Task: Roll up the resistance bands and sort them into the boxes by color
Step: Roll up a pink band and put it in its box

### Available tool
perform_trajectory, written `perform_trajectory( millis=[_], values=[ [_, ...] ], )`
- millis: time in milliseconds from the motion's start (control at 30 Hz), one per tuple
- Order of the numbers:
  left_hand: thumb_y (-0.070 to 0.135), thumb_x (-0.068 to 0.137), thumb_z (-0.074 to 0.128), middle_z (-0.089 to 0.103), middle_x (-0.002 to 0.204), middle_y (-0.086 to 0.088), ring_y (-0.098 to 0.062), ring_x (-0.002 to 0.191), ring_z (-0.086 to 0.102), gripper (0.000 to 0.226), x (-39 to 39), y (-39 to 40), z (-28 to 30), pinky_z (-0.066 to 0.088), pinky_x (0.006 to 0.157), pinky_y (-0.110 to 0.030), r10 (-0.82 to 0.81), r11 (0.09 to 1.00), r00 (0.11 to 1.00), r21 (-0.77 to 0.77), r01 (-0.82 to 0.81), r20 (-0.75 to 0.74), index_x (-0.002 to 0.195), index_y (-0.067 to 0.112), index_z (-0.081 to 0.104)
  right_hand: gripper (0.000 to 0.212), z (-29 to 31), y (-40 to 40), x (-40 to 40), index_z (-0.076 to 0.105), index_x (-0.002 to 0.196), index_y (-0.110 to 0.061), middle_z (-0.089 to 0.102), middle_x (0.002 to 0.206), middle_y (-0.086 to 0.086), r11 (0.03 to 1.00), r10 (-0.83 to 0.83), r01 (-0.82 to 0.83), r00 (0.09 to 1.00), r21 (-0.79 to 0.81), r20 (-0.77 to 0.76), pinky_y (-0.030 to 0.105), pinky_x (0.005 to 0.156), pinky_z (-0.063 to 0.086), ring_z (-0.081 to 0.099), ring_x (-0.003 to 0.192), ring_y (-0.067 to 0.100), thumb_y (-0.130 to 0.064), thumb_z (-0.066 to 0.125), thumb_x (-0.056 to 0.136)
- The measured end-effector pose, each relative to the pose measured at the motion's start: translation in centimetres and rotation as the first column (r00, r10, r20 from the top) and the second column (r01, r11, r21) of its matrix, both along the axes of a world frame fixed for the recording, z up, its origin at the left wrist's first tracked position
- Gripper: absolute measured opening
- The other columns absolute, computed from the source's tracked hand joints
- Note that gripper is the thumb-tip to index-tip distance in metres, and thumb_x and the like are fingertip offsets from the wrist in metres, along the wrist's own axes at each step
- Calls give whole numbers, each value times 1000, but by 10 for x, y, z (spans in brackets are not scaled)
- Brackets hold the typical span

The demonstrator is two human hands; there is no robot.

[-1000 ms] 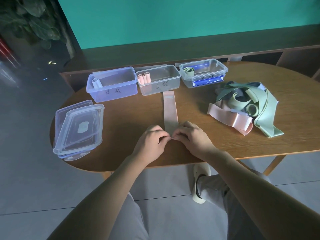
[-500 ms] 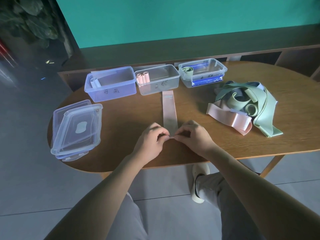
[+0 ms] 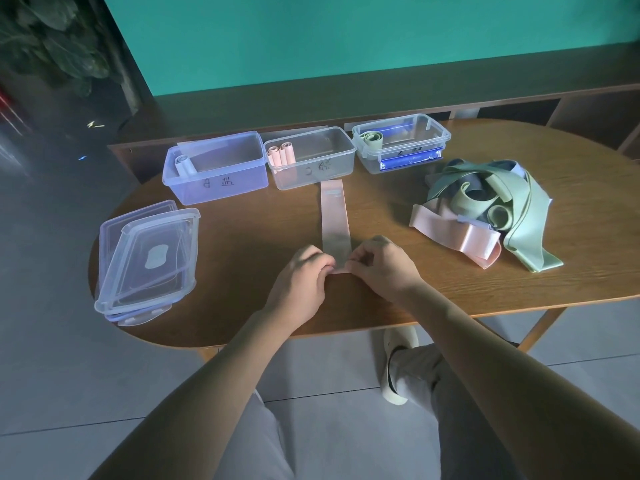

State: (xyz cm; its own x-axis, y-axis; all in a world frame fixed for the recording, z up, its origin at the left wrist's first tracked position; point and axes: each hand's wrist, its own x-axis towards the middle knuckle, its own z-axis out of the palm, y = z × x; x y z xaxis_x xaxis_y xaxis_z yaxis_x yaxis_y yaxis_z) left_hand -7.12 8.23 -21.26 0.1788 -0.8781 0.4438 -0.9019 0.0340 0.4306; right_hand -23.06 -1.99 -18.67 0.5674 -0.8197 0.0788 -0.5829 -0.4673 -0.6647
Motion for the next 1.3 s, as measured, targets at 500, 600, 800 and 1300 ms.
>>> perform_trajectory(
  millis=[500,600,800,1300],
  values=[
    [16,89,76,63,86,0,-14,74,61,4,3,-5,4,54,67,-37,9,1000,994,-10,-10,-108,87,14,76,12,-10,-2,-12,72,91,-41,55,103,-19,975,206,-198,975,-102,82,28,84,47,56,95,5,-34,64,97],
    [20,89,76,65,87,4,-11,77,62,7,3,-5,2,56,68,-37,12,999,992,-28,-16,-126,88,15,71,9,-8,-3,-15,73,98,-39,56,105,-17,966,229,-222,973,-132,40,26,81,46,55,93,4,-41,64,96],
    [24,93,71,61,94,5,-13,82,60,8,1,-7,1,57,67,-38,64,997,995,-29,-66,-80,90,17,73,14,-4,-4,-8,75,100,-38,56,106,-16,973,152,-152,988,-173,-13,13,69,34,51,90,3,-46,67,93],
    [25,95,69,60,89,-5,-21,75,61,21,-1,-5,1,56,60,-39,102,994,994,-44,-100,43,91,7,78,16,-11,-9,-6,73,102,-31,57,108,-12,953,182,-178,983,-245,-9,21,71,41,55,92,7,-42,63,97]
  ],
)
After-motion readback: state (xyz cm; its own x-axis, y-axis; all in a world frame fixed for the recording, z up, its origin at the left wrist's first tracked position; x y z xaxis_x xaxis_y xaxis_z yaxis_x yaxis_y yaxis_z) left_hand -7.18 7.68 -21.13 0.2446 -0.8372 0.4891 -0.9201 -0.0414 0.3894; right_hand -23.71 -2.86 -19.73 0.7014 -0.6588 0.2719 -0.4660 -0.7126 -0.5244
